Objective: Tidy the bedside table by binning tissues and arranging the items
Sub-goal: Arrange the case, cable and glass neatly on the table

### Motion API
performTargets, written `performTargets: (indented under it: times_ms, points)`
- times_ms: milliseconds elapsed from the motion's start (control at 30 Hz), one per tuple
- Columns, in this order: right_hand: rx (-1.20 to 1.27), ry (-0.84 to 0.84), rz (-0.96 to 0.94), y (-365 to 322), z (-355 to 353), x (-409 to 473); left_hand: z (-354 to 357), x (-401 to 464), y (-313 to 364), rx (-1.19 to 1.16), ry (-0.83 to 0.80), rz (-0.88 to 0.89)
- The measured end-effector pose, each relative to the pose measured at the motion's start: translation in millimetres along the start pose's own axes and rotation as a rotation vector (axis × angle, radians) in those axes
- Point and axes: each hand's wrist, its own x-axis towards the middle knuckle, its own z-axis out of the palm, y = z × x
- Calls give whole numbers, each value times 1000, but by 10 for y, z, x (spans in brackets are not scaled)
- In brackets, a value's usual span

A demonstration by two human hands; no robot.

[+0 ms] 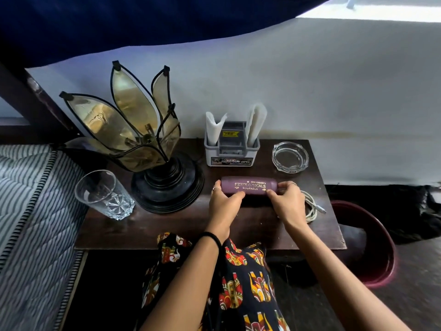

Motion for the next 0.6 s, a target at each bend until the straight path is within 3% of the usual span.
performTargets:
  times_ms: [133, 367, 600]
  points:
    - [-4, -2, -6, -8, 11, -5, 5, 35, -15, -26, -9, -12]
    - [-101, -60, -26, -156, -33, -116, -51, -58, 13, 123, -7, 30]
    - [-89, -175, -238, -721, 5, -655, -523, -293, 11, 245, 136, 52]
